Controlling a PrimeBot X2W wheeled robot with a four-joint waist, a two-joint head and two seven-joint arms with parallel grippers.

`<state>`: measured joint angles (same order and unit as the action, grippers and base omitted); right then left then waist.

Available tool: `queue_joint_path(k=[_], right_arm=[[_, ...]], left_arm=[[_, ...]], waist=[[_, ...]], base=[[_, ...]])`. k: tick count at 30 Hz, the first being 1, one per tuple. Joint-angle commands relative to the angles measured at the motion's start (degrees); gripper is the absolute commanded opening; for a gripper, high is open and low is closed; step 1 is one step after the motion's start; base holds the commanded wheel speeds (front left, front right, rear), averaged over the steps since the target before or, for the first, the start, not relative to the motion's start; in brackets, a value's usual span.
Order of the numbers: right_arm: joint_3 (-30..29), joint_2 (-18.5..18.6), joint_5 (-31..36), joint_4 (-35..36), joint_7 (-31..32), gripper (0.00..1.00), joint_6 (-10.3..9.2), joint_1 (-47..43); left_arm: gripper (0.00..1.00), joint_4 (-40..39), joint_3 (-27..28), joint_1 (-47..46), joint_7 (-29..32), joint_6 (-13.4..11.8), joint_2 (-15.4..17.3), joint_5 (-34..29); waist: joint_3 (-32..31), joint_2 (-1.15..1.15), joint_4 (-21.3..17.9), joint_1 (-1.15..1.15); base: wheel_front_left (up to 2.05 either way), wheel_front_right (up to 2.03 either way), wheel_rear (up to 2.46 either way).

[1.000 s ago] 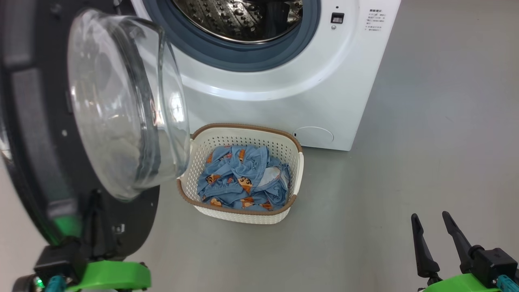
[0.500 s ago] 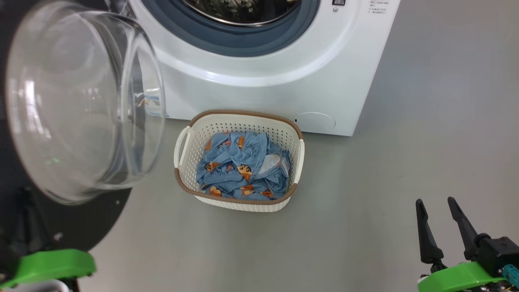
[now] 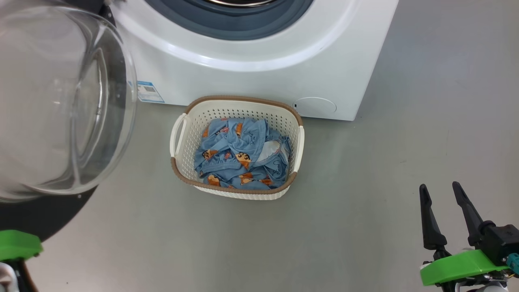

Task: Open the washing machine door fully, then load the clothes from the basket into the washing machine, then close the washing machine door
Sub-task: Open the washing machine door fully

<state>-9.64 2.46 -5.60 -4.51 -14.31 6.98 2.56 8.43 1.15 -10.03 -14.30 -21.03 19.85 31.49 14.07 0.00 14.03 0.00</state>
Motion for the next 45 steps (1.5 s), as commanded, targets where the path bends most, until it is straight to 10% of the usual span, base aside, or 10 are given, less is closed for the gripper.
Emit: queue_joint_path(k=[1, 22, 45], right_arm=[[1.4, 0.4, 0.7, 1.6, -0.7, 1.00, 0.51, 1.4], [1.1, 0.4, 1.1, 1.9, -0.7, 1.00, 0.51, 0.7], [4.7, 0.4, 0.2, 3.5, -0.7, 1.00, 0.51, -1.8]], left_arm=[[0.00, 0.2, 3.9, -2.7, -0.4, 0.0, 3.6, 0.4], [0.00, 8.8, 13.3, -6.9, -0.7, 6.7, 2.2, -3.7], [0.00, -8.5, 6.5, 8.0, -0.7, 11.2, -12.3, -16.8]], waist=[[0.2, 0.00, 0.0, 0.00], [-0.9, 0.00, -0.1, 0.00], [-7.1, 0.00, -4.4, 0.00]], base=[[0.00, 0.00, 0.00], [0.00, 0.00, 0.00], [0.00, 0.00, 0.00]])
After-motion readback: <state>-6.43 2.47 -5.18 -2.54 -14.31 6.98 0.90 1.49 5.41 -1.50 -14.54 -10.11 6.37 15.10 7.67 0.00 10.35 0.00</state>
